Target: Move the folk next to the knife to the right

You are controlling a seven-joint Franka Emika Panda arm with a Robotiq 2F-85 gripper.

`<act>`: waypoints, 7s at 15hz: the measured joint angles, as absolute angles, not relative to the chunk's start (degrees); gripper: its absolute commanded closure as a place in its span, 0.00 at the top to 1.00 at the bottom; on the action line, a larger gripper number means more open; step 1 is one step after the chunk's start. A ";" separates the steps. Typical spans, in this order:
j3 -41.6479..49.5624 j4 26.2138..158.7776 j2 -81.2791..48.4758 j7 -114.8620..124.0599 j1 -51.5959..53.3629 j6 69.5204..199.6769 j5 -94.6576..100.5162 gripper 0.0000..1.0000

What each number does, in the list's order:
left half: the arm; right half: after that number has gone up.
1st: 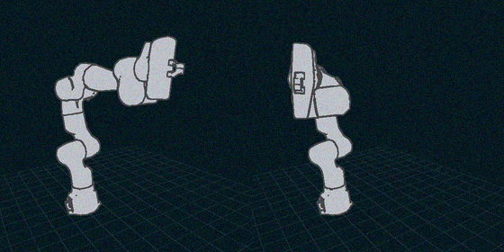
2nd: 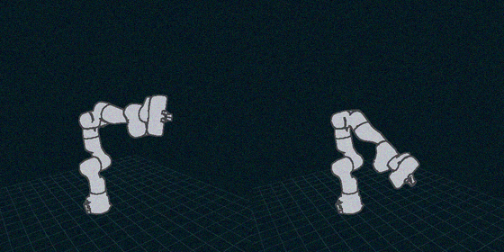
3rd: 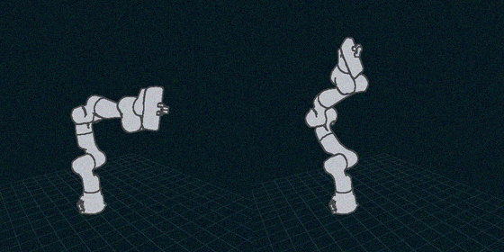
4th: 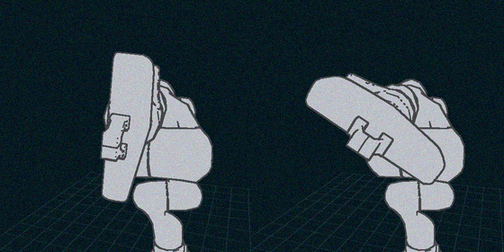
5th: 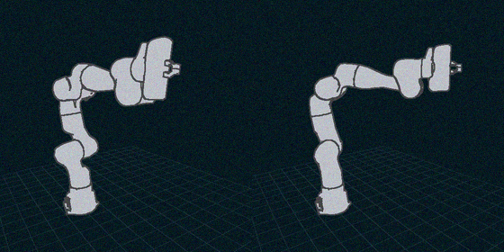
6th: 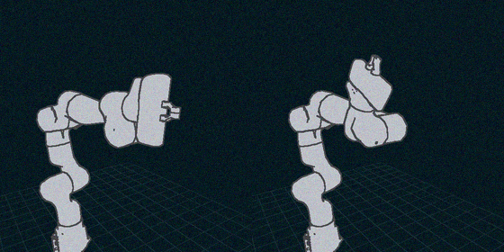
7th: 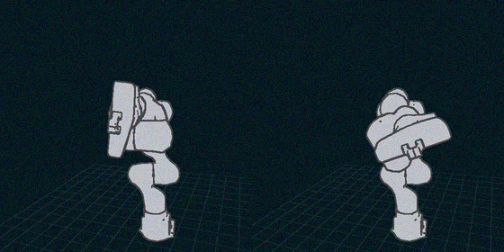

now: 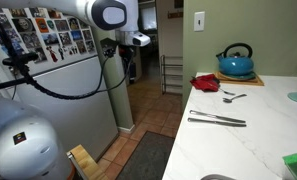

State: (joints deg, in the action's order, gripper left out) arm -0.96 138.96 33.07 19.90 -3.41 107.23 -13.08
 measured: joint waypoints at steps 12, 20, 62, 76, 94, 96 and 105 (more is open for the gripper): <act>5.65 114.34 6.68 28.94 -8.41 115.73 -19.25 1.00; 7.94 105.19 -4.28 33.62 -9.30 122.30 -16.12 1.00; 9.63 57.55 -48.94 49.92 -12.91 121.33 -16.74 1.00; 10.41 48.37 -55.07 53.23 -12.82 118.51 -15.49 0.00; 12.01 45.36 -51.40 55.40 -12.46 116.17 -12.89 0.01; 11.72 45.66 -50.64 54.71 -12.47 115.44 -13.01 0.01; 10.42 46.12 -49.74 50.60 -12.44 112.39 -13.05 0.01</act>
